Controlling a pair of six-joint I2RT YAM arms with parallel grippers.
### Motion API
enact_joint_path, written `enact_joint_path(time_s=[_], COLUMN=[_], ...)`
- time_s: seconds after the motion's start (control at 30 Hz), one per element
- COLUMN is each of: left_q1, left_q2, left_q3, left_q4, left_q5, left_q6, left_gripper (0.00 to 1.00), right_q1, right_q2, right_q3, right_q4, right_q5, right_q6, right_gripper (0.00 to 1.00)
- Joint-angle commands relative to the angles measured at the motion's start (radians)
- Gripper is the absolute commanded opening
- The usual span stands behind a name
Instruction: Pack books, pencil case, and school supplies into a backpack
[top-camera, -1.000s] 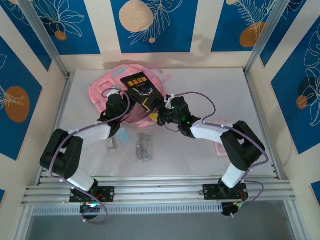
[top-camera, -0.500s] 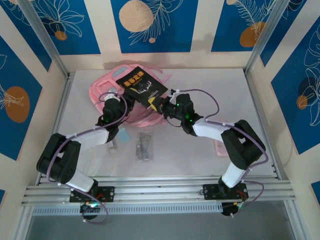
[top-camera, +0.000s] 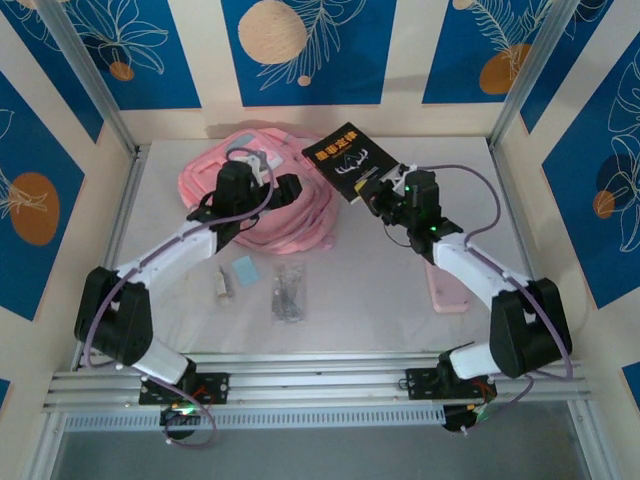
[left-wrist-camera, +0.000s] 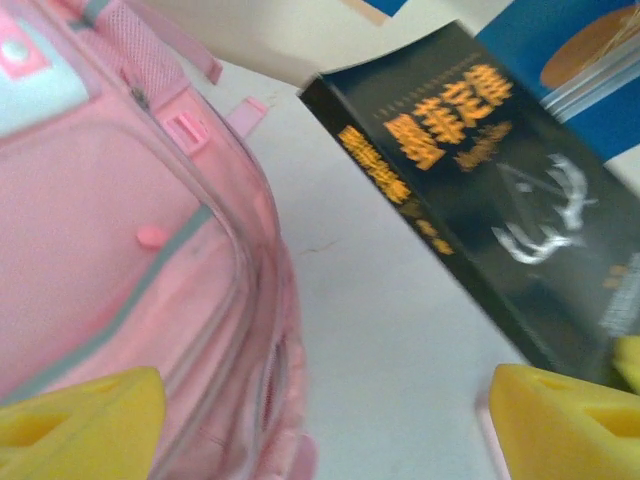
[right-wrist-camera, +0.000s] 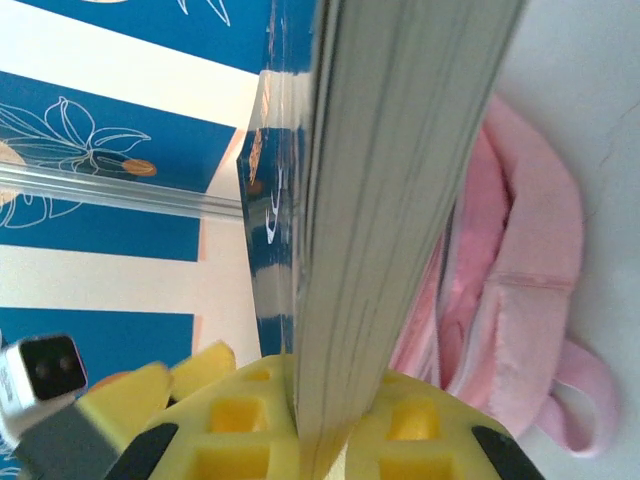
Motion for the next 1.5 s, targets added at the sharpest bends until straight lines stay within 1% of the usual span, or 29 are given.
enact_joint_path(time_s=[0.0,0.13,0.23,0.27,0.47,0.57,0.67,0.7,0.73,0.8,0.83,0.9,1.0,1.1,1.2,1.33,1.47], left_q1=[0.001,-0.002,-0.013,-0.020,-0.040,-0.045,-0.052,-0.052,-0.052,-0.052,-0.052,-0.052,-0.052,-0.047,-0.036,-0.006,0.023], left_q2=[0.118,0.240,0.322,0.341,0.419,0.471,0.524,0.545,0.571,0.622,0.641,0.649,0.597,0.506,0.438,0.425,0.464], left_q3=[0.095,0.181,0.255,0.268,0.295,0.330,0.357,0.370,0.392,0.447,0.476,0.518,0.577,0.613,0.668,0.789,0.939], left_q4=[-0.263,-0.314,-0.390,-0.403,-0.421,-0.462,-0.490,-0.506,-0.534,-0.593,-0.624,-0.670,-0.723,-0.720,-0.711,-0.723,-0.760], left_q5=[-0.074,-0.107,-0.152,-0.184,-0.228,-0.253,-0.303,-0.322,-0.348,-0.378,-0.377,-0.329,-0.204,-0.102,-0.038,0.048,0.107], left_q6=[0.264,0.370,0.435,0.454,0.522,0.544,0.569,0.575,0.582,0.592,0.595,0.598,0.573,0.544,0.541,0.536,0.522], left_gripper=[0.83,0.82,0.80,0.80,0.80,0.80,0.79,0.76,0.68,0.41,0.24,0.00,0.00,0.00,0.00,0.00,0.00], right_q1=[-0.072,-0.132,-0.156,-0.165,-0.204,-0.224,-0.243,-0.247,-0.250,-0.254,-0.257,-0.256,-0.254,-0.252,-0.247,-0.222,-0.176], right_q2=[-0.088,-0.150,-0.188,-0.203,-0.274,-0.298,-0.317,-0.321,-0.323,-0.329,-0.331,-0.333,-0.331,-0.330,-0.329,-0.319,-0.285], right_q3=[-0.035,-0.090,-0.114,-0.120,-0.162,-0.176,-0.186,-0.187,-0.186,-0.188,-0.189,-0.188,-0.183,-0.182,-0.192,-0.199,-0.198], right_q4=[-0.086,-0.125,-0.156,-0.171,-0.219,-0.226,-0.226,-0.225,-0.224,-0.212,-0.205,-0.193,-0.194,-0.209,-0.204,-0.186,-0.156], right_q5=[-0.063,-0.115,-0.130,-0.132,-0.131,-0.131,-0.130,-0.129,-0.129,-0.132,-0.134,-0.143,-0.151,-0.149,-0.149,-0.154,-0.160], right_q6=[-0.125,-0.136,-0.155,-0.162,-0.196,-0.196,-0.197,-0.196,-0.195,-0.194,-0.193,-0.199,-0.221,-0.233,-0.232,-0.231,-0.224], right_gripper=[0.00,0.00,0.00,0.00,0.00,0.00,0.00,0.00,0.00,0.00,0.00,0.00,0.00,0.00,0.00,0.00,0.00])
